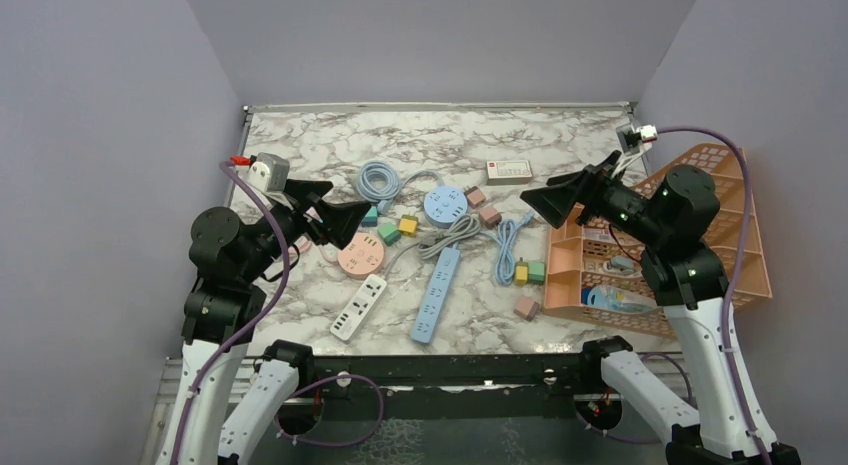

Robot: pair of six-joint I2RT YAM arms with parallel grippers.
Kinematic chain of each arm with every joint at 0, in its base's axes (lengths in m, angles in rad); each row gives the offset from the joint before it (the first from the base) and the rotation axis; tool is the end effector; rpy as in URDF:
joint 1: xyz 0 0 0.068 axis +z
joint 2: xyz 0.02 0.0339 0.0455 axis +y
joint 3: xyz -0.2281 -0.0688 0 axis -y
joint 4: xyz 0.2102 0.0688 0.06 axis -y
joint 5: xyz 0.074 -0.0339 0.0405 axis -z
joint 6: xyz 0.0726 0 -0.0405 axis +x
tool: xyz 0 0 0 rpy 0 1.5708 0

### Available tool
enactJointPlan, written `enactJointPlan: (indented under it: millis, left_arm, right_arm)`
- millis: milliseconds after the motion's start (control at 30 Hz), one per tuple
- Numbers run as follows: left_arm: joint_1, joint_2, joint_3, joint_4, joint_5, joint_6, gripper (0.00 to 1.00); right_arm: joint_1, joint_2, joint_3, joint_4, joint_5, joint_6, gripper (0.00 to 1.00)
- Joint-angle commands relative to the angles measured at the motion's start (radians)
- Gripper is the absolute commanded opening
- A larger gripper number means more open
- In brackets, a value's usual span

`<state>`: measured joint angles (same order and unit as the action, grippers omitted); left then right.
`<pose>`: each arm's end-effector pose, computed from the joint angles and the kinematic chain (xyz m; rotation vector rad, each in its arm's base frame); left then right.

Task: Insert the plug

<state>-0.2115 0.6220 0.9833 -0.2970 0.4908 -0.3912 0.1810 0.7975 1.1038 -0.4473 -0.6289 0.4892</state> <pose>0.1373 -0.0645 0.3857 0.2683 1.5521 -0.8456 0.1639 0.0734 0.3787 -0.2168 1.7822 1.0239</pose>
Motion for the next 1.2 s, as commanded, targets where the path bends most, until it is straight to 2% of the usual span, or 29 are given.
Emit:
enactJointPlan:
  millis: [0, 200, 467, 567, 767, 867, 1033, 1167]
  left_arm:
    - [-0.003, -0.001, -0.011, 0.044, 0.038, -0.016, 1.00]
    - [-0.003, 0.001, -0.029, 0.064, 0.069, -0.041, 1.00]
    - [-0.006, 0.017, -0.065, 0.068, 0.081, -0.077, 1.00]
    - [-0.006, 0.024, -0.088, 0.072, 0.076, -0.090, 1.00]
    - [-0.006, 0.058, -0.113, 0.087, 0.045, -0.090, 1.00]
    - [-0.006, 0.074, -0.112, 0.094, 0.037, -0.082, 1.00]
    - [-0.008, 0.090, -0.112, 0.096, 0.028, -0.076, 1.00]
    - [-0.011, 0.097, -0.121, 0.105, 0.028, -0.079, 1.00]
  right_arm:
    - [-0.006, -0.021, -0.012, 0.023, 0.017, -0.025, 1.00]
    - [-0.006, 0.007, -0.058, 0.054, -0.050, -0.051, 0.99]
    - [-0.001, 0.147, -0.118, 0.041, -0.060, -0.093, 0.87]
    - [0.048, 0.213, -0.134, 0.022, 0.060, -0.122, 0.81]
    - [0.253, 0.399, -0.118, -0.013, 0.456, -0.162, 0.72]
    - [0.274, 0.469, -0.130, 0.001, 0.595, -0.162, 0.66]
    - [0.276, 0.599, -0.128, 0.049, 0.674, -0.195, 0.56]
    - [0.276, 0.716, -0.083, 0.070, 0.695, -0.238, 0.59]
